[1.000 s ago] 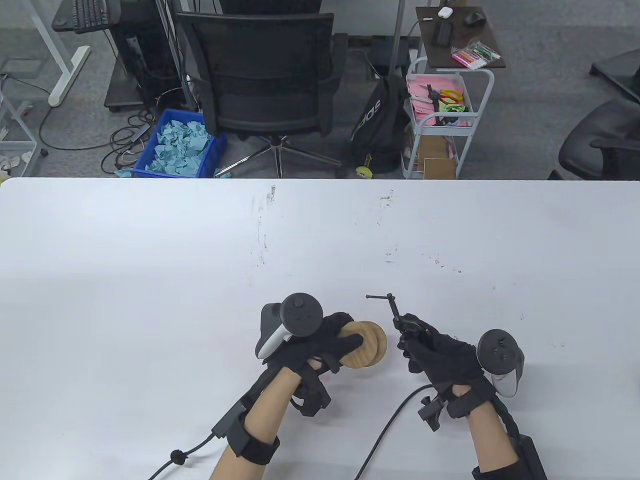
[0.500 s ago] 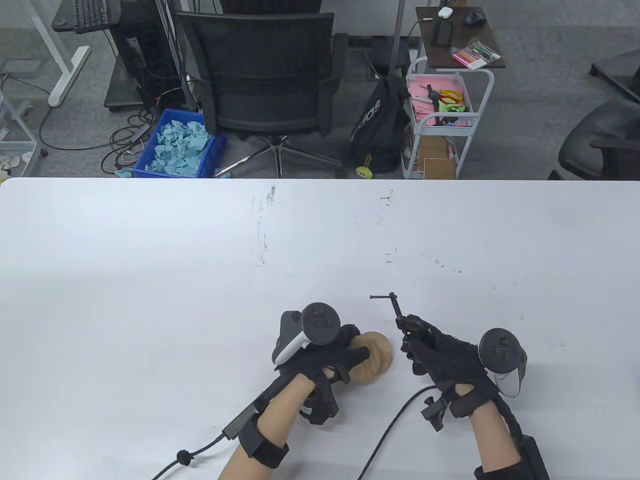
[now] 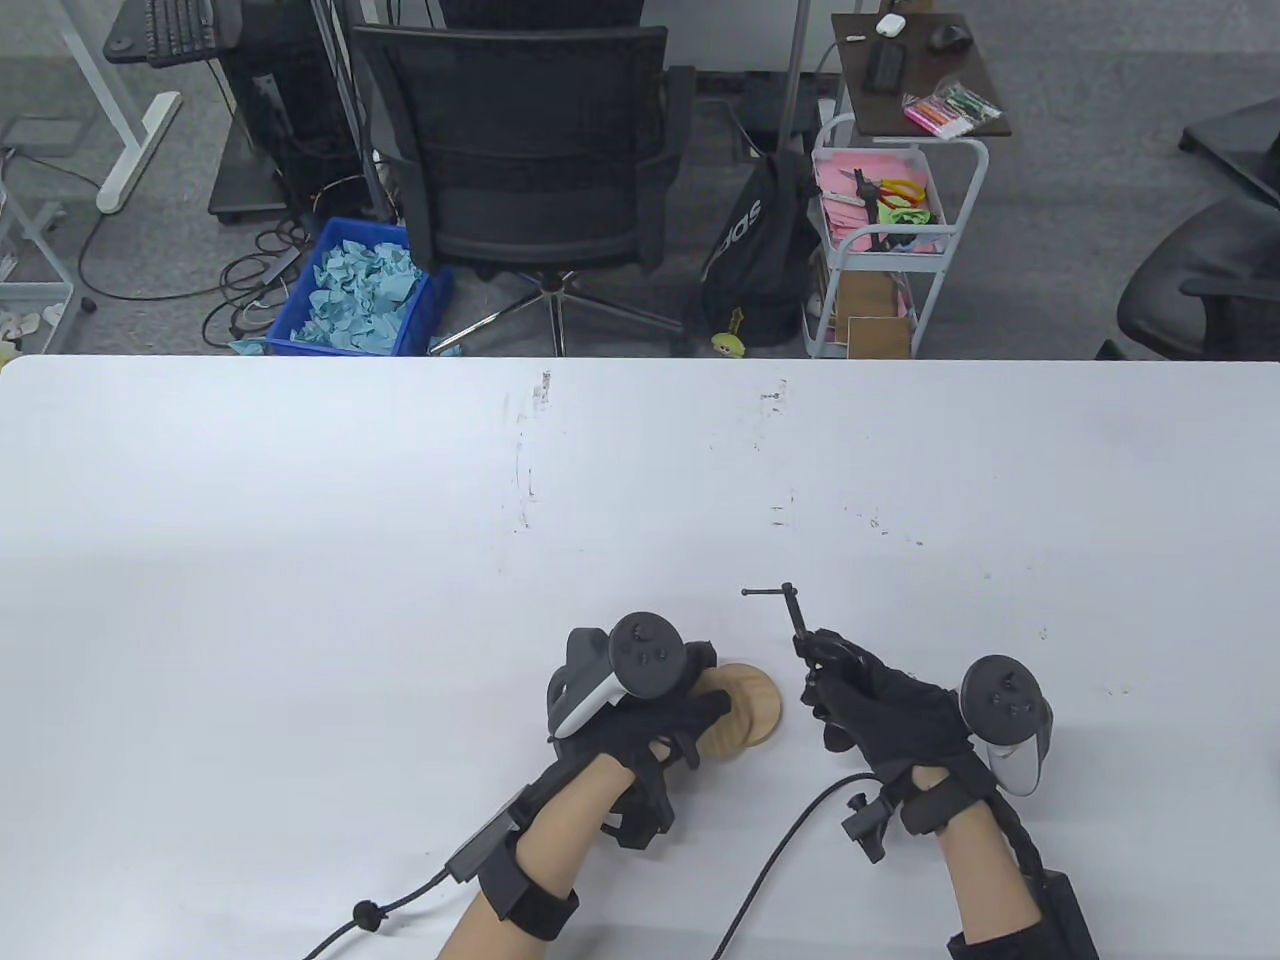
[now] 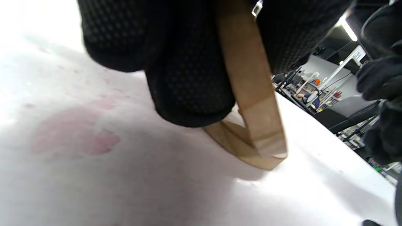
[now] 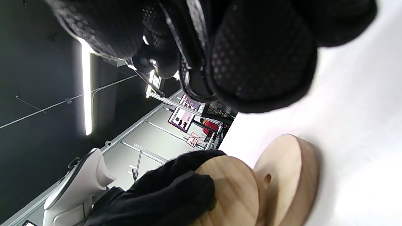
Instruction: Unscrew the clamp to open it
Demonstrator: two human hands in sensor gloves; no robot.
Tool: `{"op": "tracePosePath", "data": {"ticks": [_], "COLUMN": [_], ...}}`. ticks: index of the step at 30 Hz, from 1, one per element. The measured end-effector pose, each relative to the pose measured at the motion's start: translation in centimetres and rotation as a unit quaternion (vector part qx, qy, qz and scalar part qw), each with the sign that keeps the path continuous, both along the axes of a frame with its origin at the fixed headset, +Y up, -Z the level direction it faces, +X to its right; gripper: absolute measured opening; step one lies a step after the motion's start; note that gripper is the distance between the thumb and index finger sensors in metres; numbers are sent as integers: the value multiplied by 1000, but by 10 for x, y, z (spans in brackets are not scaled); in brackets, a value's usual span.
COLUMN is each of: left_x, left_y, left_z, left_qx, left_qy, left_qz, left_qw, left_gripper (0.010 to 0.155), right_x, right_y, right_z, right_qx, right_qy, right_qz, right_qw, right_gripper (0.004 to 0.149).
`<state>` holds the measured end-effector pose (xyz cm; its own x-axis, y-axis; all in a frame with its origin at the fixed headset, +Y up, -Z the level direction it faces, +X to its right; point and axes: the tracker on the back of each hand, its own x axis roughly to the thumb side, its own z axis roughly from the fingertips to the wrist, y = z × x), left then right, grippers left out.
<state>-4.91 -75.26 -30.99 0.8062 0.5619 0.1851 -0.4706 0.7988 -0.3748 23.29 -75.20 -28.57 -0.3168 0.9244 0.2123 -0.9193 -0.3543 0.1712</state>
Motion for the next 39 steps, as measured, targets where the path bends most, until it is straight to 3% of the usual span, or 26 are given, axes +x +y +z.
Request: {"op": "tracePosePath", "data": {"ticks": [4,10,15,19,25,35,39], "left_x": [-8,-41,-75,-86,-75,-57,-54], "left_y": [10,29,17,7,-8,-8,-7], "left_z": [-2,-10,-15,-14,-15,-10,-8], "left_qx": [-6,4,-20,-8,-10,58,69], "left_qy": [7,19,50,82,74,59,56], "left_qz": [118,98,70,71,8,-151,-167], "left_qw": [993,995,996,994,997,985,982], "left_gripper": [62,61,62,62,64,68,67], "right_x": [1,3,3,3,3,4,6], "right_y": [0,1,1,1,0,0,1], "right_z": [0,-1,-1,-1,0,-1,-1], "right_qx": [-3,-5,-8,-9,-9,-7,1], "right_qy": [0,-2,7,6,3,-3,-11], "right_qz": [-1,-1,8,10,11,4,-1], "right_qw": [1000,1000,1000,1000,1000,1000,1000], "right_gripper": [55,55,56,56,55,55,55]}}
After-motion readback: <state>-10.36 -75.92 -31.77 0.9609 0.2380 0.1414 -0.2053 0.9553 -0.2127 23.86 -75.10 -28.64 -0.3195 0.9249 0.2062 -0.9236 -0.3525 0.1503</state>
